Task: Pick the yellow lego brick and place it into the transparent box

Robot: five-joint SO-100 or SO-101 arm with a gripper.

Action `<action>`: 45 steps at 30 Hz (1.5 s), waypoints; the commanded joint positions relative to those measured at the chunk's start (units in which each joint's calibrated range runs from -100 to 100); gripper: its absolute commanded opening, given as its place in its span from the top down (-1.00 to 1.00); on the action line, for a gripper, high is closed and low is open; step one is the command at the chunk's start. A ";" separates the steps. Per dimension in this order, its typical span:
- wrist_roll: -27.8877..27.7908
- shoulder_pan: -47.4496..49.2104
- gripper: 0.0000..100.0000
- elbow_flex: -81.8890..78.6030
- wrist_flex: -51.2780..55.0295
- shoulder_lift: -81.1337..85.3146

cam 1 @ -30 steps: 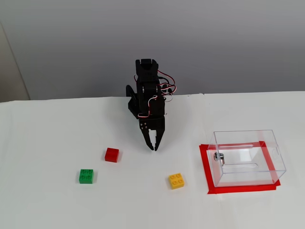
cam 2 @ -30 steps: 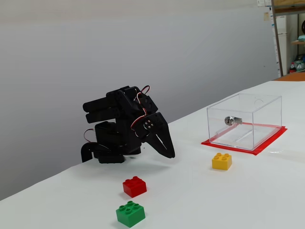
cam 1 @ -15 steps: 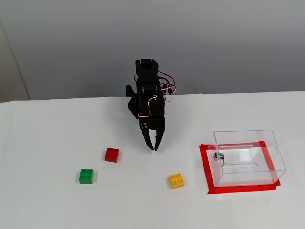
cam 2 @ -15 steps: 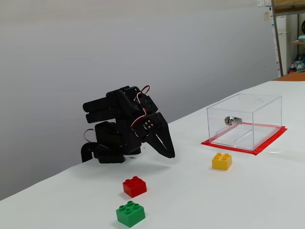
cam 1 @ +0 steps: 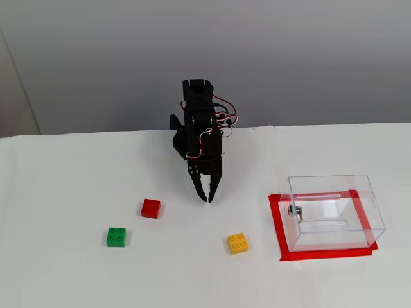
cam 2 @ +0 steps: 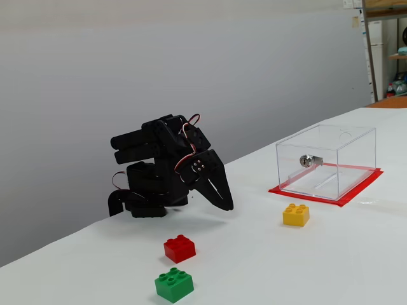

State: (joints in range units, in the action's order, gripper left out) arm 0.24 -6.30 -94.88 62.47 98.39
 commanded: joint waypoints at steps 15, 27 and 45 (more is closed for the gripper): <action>-0.19 -0.39 0.98 -0.24 0.11 0.50; -0.19 -0.39 0.98 -0.24 0.11 0.50; -0.19 -0.39 0.97 -0.42 -0.50 0.50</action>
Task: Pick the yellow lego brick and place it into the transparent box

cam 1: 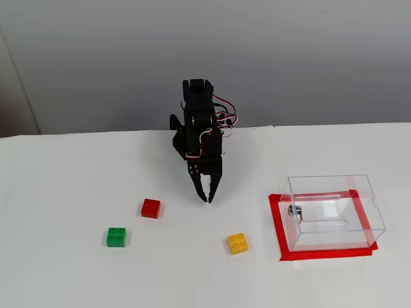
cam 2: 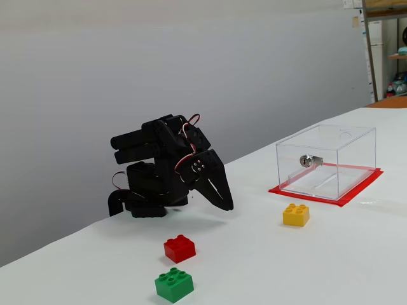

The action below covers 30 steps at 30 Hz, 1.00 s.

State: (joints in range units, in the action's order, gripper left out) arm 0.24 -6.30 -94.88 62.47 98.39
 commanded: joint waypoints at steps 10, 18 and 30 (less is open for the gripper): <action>-0.19 -0.39 0.97 -0.42 -0.59 0.50; -0.14 0.06 0.97 0.12 -0.50 0.50; 0.28 0.13 0.97 15.68 0.20 -0.60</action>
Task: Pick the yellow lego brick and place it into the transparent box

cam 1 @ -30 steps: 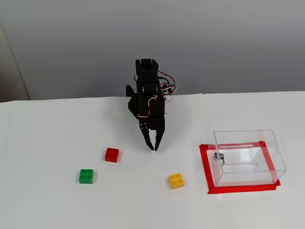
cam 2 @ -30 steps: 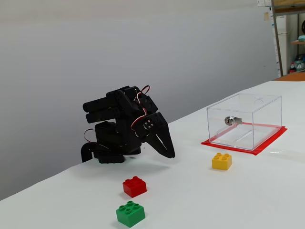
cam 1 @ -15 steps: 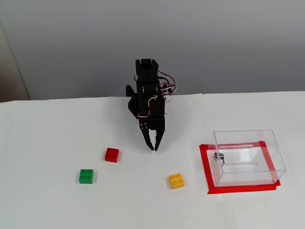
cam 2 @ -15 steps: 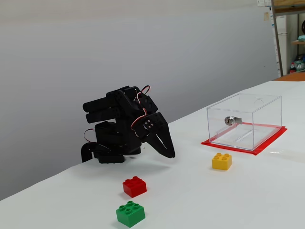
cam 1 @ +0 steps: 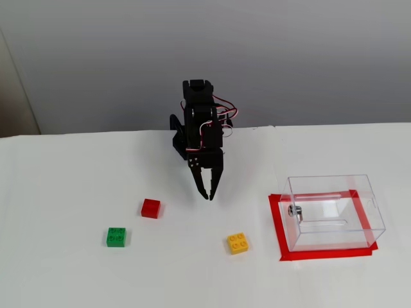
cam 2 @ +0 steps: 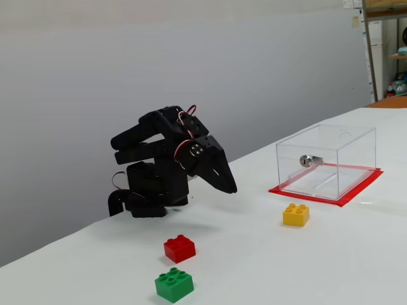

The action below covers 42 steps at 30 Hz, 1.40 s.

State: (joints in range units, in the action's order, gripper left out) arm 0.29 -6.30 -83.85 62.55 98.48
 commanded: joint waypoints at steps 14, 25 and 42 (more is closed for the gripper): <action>0.18 -0.02 0.43 25.08 6.20 -16.55; -0.24 0.57 0.41 49.04 6.29 -40.99; 1.38 16.03 0.41 57.63 6.29 -60.93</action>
State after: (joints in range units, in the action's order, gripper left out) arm 1.37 8.55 -27.98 68.47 38.10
